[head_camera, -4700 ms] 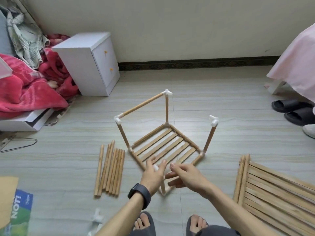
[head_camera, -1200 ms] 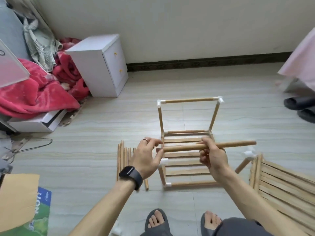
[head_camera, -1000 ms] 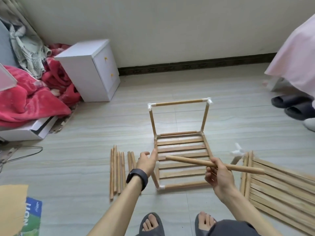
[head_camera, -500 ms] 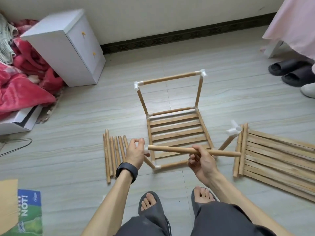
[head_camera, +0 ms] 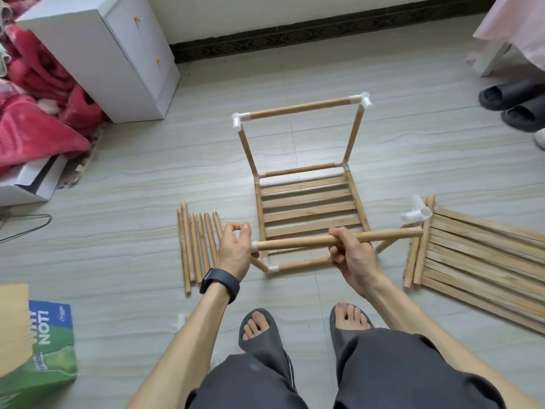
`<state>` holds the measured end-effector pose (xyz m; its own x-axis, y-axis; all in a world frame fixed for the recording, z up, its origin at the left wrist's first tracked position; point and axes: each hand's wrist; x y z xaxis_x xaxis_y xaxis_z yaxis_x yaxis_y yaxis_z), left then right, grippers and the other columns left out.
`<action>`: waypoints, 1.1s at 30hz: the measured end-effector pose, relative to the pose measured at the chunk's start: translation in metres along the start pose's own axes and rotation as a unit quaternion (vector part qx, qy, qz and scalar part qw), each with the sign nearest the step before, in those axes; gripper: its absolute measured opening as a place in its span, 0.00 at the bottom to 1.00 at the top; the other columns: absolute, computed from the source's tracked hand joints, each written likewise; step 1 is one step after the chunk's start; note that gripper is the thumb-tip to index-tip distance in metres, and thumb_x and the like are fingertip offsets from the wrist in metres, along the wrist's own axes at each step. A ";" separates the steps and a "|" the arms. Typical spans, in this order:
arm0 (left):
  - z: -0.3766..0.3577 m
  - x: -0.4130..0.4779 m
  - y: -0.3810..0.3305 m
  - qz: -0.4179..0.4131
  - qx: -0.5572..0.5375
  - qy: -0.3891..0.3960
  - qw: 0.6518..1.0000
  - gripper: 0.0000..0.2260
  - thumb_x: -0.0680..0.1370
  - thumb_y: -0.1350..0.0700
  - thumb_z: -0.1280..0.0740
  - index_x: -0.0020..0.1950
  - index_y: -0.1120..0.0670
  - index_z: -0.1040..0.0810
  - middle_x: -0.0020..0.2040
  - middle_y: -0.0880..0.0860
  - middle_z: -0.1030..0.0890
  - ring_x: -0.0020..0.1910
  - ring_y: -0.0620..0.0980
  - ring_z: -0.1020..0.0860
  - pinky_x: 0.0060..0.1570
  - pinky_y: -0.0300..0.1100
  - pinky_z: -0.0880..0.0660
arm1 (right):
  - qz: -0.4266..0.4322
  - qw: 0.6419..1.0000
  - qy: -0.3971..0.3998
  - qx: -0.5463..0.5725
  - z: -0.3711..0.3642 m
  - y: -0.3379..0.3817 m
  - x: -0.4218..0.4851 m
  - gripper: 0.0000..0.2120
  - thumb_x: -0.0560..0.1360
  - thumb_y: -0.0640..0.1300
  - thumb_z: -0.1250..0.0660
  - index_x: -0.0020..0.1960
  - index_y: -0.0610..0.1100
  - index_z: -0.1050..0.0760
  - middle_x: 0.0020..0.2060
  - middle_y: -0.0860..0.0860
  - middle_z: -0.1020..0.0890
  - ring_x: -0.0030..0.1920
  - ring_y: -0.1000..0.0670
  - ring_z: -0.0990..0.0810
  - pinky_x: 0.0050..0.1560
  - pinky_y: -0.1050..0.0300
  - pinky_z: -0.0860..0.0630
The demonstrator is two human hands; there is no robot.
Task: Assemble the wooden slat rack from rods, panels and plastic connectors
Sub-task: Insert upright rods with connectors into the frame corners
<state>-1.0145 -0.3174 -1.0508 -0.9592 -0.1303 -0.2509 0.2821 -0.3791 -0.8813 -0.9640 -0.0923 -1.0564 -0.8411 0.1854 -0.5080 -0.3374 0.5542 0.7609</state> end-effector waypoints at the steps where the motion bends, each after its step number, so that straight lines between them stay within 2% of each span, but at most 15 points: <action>1: -0.001 -0.001 0.001 -0.001 0.005 -0.006 1.000 0.09 0.84 0.47 0.42 0.48 0.49 0.30 0.36 0.51 0.24 0.27 0.41 0.22 0.32 0.41 0.25 | 0.015 1.000 0.011 -0.018 -0.004 0.001 0.002 0.18 0.77 0.40 0.31 0.29 0.46 0.21 0.26 0.51 0.27 0.25 0.56 0.30 0.27 0.62 0.31; 4: -0.004 -0.002 0.000 0.009 -0.001 -0.033 0.999 0.09 0.84 0.47 0.42 0.47 0.48 0.31 0.37 0.51 0.24 0.30 0.45 0.21 0.36 0.46 0.22 | 0.021 1.000 0.014 -0.010 -0.019 -0.003 0.007 0.13 0.76 0.40 0.31 0.33 0.46 0.22 0.27 0.51 0.28 0.26 0.56 0.29 0.27 0.62 0.31; 8: -0.002 0.000 0.000 0.001 0.004 -0.043 0.999 0.09 0.84 0.46 0.42 0.47 0.47 0.31 0.36 0.50 0.22 0.31 0.45 0.20 0.34 0.43 0.25 | -0.011 1.000 0.010 -0.008 -0.022 -0.002 0.011 0.13 0.78 0.40 0.31 0.34 0.46 0.23 0.27 0.50 0.28 0.25 0.56 0.30 0.28 0.61 0.31; 11: 0.000 0.002 -0.001 0.007 -0.003 -0.014 1.000 0.07 0.84 0.46 0.43 0.49 0.47 0.31 0.39 0.52 0.21 0.36 0.50 0.18 0.39 0.47 0.22 | -0.039 0.998 0.032 -0.043 -0.018 0.007 0.008 0.13 0.77 0.46 0.28 0.34 0.47 0.20 0.29 0.48 0.25 0.25 0.55 0.31 0.30 0.61 0.32; 13: 0.002 0.006 -0.003 0.015 0.022 0.008 1.000 0.07 0.84 0.46 0.43 0.52 0.48 0.30 0.43 0.53 0.20 0.43 0.53 0.18 0.43 0.48 0.24 | -0.041 0.994 0.057 -0.087 -0.011 0.015 0.002 0.14 0.75 0.54 0.26 0.36 0.47 0.17 0.31 0.48 0.22 0.27 0.55 0.29 0.31 0.62 0.32; 15: 0.006 0.010 -0.007 0.001 0.087 0.010 0.996 0.09 0.84 0.45 0.44 0.56 0.49 0.30 0.50 0.54 0.20 0.48 0.52 0.20 0.45 0.47 0.26 | -0.031 0.983 0.081 -0.164 0.004 0.024 -0.007 0.22 0.72 0.64 0.26 0.44 0.43 0.15 0.35 0.48 0.17 0.29 0.55 0.26 0.32 0.63 0.30; 17: 0.012 0.015 -0.015 -0.072 0.216 -0.031 0.973 0.11 0.83 0.45 0.44 0.59 0.49 0.29 0.55 0.54 0.22 0.50 0.51 0.23 0.50 0.49 0.26 | 0.000 0.964 0.090 -0.251 0.028 0.032 -0.019 0.31 0.69 0.71 0.29 0.49 0.42 0.15 0.36 0.48 0.16 0.30 0.54 0.24 0.33 0.61 0.27; 18: 0.012 0.016 -0.023 -0.118 0.291 -0.052 0.948 0.12 0.83 0.45 0.43 0.60 0.49 0.28 0.56 0.53 0.23 0.52 0.51 0.26 0.51 0.49 0.28 | 0.031 0.956 0.077 -0.281 0.043 0.036 -0.025 0.32 0.69 0.74 0.30 0.47 0.44 0.15 0.35 0.49 0.16 0.31 0.54 0.24 0.33 0.61 0.27; 20: 0.006 0.014 -0.046 -0.198 0.389 -0.055 0.898 0.14 0.82 0.44 0.42 0.63 0.48 0.27 0.58 0.52 0.23 0.56 0.52 0.27 0.52 0.47 0.29 | 0.120 0.947 -0.009 -0.298 0.074 0.051 -0.032 0.31 0.68 0.76 0.33 0.41 0.47 0.16 0.29 0.51 0.21 0.30 0.54 0.25 0.32 0.59 0.28; 22: -0.014 0.009 -0.076 -0.242 0.407 0.010 0.881 0.17 0.82 0.42 0.42 0.66 0.47 0.28 0.60 0.50 0.23 0.58 0.50 0.27 0.54 0.47 0.28 | 0.209 0.924 -0.142 -0.286 0.099 0.069 -0.029 0.29 0.70 0.75 0.36 0.39 0.49 0.19 0.26 0.53 0.26 0.29 0.52 0.28 0.33 0.54 0.30; 24: -0.046 0.003 -0.104 -0.271 0.413 0.103 0.864 0.19 0.81 0.39 0.44 0.69 0.46 0.30 0.62 0.48 0.24 0.61 0.48 0.28 0.58 0.46 0.28 | 0.242 0.911 -0.220 -0.252 0.111 0.090 -0.014 0.27 0.70 0.74 0.37 0.42 0.50 0.22 0.31 0.56 0.23 0.35 0.52 0.25 0.40 0.50 0.27; 27: -0.105 -0.007 -0.143 -0.299 0.419 0.222 0.828 0.24 0.79 0.33 0.44 0.70 0.44 0.32 0.64 0.47 0.24 0.62 0.49 0.27 0.57 0.48 0.27 | 0.200 0.933 -0.186 -0.234 0.107 0.111 0.019 0.29 0.69 0.73 0.36 0.53 0.49 0.25 0.49 0.50 0.19 0.53 0.48 0.20 0.58 0.46 0.24; 29: -0.140 -0.011 -0.157 -0.291 0.417 0.277 0.815 0.28 0.77 0.30 0.44 0.70 0.44 0.31 0.63 0.47 0.23 0.60 0.50 0.25 0.51 0.46 0.26 | 0.148 0.946 -0.131 -0.256 0.103 0.110 0.038 0.24 0.74 0.67 0.35 0.55 0.47 0.23 0.55 0.46 0.18 0.61 0.46 0.21 0.67 0.41 0.27; 31: -0.164 -0.010 -0.160 -0.277 0.416 0.320 0.805 0.27 0.78 0.31 0.43 0.69 0.46 0.28 0.60 0.48 0.20 0.58 0.51 0.22 0.52 0.47 0.24 | 0.106 0.952 -0.079 -0.275 0.101 0.102 0.046 0.19 0.74 0.62 0.35 0.48 0.46 0.18 0.46 0.48 0.13 0.52 0.50 0.16 0.62 0.46 0.24; 33: -0.175 -0.007 -0.152 -0.260 0.395 0.348 0.809 0.21 0.81 0.35 0.43 0.64 0.46 0.24 0.53 0.50 0.18 0.52 0.52 0.20 0.52 0.50 0.22 | 0.109 0.945 -0.079 -0.297 0.102 0.093 0.048 0.19 0.69 0.63 0.36 0.35 0.49 0.18 0.33 0.54 0.16 0.38 0.58 0.19 0.47 0.59 0.25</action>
<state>-1.0545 -0.0988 -0.9848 -0.6532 0.6789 -0.3353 -0.5032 -0.7201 -0.4777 -0.9927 0.0511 -1.0510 -0.8599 0.3876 -0.3322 -0.3816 -0.0556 0.9227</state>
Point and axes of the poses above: each hand's wrist, its own x-axis towards the middle knuckle, its own z-axis out of the back of the hand, y = z × x
